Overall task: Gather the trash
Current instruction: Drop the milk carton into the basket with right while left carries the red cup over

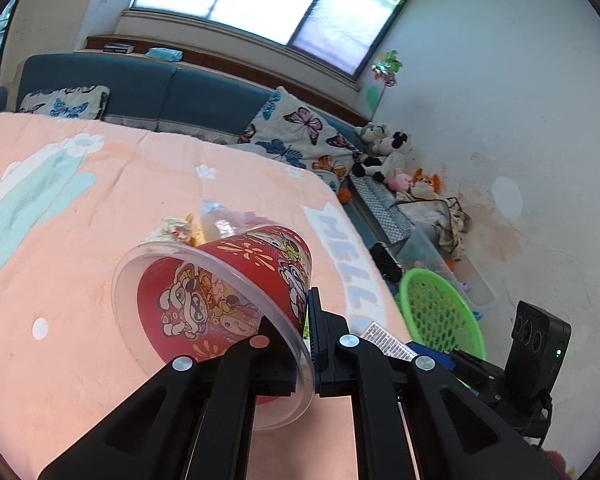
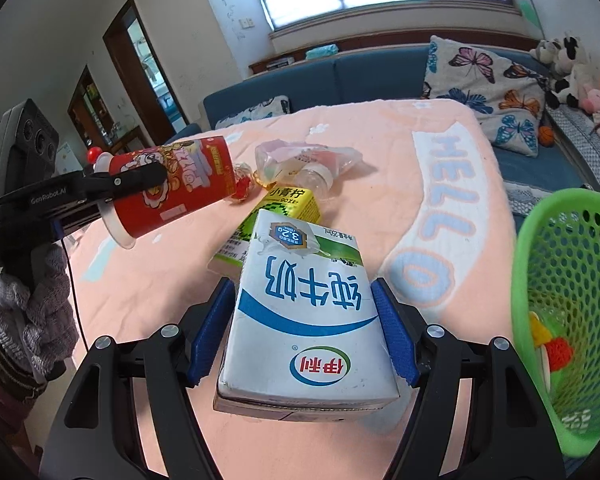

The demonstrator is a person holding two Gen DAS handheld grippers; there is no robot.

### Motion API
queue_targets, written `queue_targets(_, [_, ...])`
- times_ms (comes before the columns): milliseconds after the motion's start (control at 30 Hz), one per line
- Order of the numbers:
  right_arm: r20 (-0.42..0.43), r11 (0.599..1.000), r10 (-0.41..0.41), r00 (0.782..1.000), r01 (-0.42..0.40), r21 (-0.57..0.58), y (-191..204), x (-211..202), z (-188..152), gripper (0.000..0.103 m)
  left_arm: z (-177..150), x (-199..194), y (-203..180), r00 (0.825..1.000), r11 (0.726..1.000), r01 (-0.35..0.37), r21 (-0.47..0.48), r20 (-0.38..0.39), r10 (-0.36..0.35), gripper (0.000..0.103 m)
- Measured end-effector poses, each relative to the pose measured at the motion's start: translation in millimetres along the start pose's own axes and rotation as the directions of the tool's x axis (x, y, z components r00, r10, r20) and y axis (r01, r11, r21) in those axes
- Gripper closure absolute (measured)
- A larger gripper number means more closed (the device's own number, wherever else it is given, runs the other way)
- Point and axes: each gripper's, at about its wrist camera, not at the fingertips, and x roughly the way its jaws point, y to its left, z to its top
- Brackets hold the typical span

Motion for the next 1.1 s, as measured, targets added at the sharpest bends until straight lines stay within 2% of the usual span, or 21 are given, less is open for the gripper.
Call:
queue_targets(167, [0.044, 0.998, -0.051, 0.998, 0.049, 0.044, -15.6, -24.5, -3.8, 0.033, 4.9, 1.8, -20.5, 0.999, 0.998, 0.050, 0.025, -0.010, -0.050, 0.097])
queue_targets(300, [0.062, 0.988, -0.134, 0.989, 0.128, 0.088, -46.4, -46.9, -4.3, 0.033, 8.1, 11.4, -47.0, 0.995, 0.994, 0.094, 0.054, -0.031, -0.093, 0.097])
queue_targets(533, [0.025, 0.928, -0.330, 0.944, 0.319, 0.195, -128.8, -78.6, -16.7, 0.033, 9.4, 40.1, -95.4, 0.985, 0.981, 0.162, 0.104, -0.083, -0.154, 0.097])
queue_targets(667, [-0.017, 0.890, -0.386, 0.922, 0.378, 0.255, -168.1, -84.1, -29.2, 0.033, 5.6, 58.3, -121.0, 0.979, 0.974, 0.182, 0.138, -0.118, -0.166, 0.097])
queue_targets(867, [-0.048, 0.857, -0.418, 0.907, 0.411, 0.310, -203.6, -82.5, -40.2, 0.032, 0.5, 88.3, -157.4, 0.969, 0.961, 0.206, 0.182, -0.175, -0.175, 0.097])
queue_targets(1100, [-0.021, 0.849, -0.421, 0.907, 0.402, 0.343, -215.9, -92.3, -42.9, 0.029, -7.2, 114.0, -187.9, 0.955, 0.946, 0.240, 0.218, -0.227, -0.190, 0.097])
